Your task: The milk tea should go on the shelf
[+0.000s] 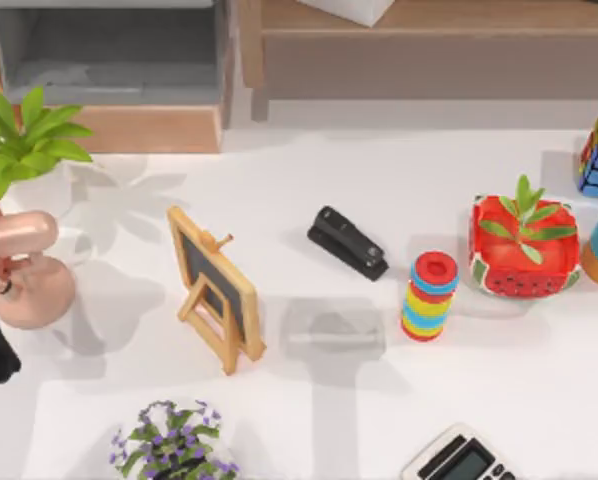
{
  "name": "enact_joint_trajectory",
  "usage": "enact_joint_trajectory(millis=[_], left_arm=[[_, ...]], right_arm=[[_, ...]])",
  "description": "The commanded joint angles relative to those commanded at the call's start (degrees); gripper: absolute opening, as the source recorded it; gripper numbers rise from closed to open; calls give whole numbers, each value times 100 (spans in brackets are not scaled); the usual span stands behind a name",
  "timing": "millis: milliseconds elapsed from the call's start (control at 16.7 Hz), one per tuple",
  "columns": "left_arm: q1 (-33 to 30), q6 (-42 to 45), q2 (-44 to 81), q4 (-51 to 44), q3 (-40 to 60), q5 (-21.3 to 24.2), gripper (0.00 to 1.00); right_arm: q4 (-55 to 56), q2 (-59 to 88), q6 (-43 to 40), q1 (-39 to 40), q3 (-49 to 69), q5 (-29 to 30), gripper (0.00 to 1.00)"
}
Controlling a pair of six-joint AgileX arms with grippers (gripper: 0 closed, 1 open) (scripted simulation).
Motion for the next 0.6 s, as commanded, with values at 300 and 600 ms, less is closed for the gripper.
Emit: enact_joint_trajectory(millis=[300, 600], left_arm=[[0, 0, 0, 0, 0, 0, 100], [0, 0, 0, 0, 0, 0, 100]], right_arm=[[0, 0, 0, 0, 0, 0, 0], [-179, -199, 12, -10, -22, -4, 0]])
